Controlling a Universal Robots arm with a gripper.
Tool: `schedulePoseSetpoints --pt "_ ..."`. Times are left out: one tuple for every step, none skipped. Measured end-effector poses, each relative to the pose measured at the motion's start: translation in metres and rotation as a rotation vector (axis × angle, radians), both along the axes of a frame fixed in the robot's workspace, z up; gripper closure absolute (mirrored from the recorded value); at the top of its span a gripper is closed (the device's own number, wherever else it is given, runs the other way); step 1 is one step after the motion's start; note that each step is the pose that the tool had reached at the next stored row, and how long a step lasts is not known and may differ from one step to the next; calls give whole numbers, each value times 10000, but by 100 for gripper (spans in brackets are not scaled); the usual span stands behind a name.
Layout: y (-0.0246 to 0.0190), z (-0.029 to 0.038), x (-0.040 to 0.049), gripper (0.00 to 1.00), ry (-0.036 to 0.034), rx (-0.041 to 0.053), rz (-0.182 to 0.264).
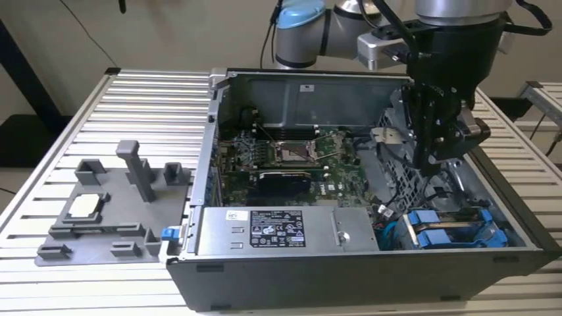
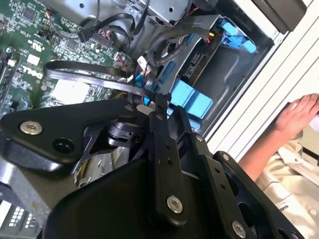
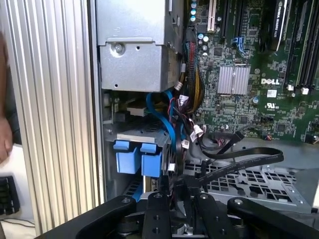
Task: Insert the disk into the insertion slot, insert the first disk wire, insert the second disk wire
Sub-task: 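Insert the second disk wire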
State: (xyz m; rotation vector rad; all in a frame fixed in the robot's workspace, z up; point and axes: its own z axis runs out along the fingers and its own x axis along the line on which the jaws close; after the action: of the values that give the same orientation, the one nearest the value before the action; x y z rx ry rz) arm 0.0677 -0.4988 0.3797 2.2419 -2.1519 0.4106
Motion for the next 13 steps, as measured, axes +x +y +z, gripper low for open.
schedulePoseSetpoints --pt "0 -8 -2 73 -1 0 1" --pt "0 -15 -3 73 -1 0 2" --pt "0 -20 -3 73 -1 -1 2" --pt "0 -22 -4 73 -1 -2 2" --pt "0 -23 -5 73 -1 -3 1" --pt "0 -23 -6 73 -1 -3 1" --pt "0 -24 -6 73 -1 -1 1" --pt "0 -25 -6 75 -1 1 1" --pt "0 -25 -6 75 -1 0 1" --pt "0 -25 -6 75 -1 0 1" --pt "0 -25 -6 83 -1 0 1" --pt "0 -25 -7 83 -1 0 1" --pt "0 -25 -7 83 -1 0 1"
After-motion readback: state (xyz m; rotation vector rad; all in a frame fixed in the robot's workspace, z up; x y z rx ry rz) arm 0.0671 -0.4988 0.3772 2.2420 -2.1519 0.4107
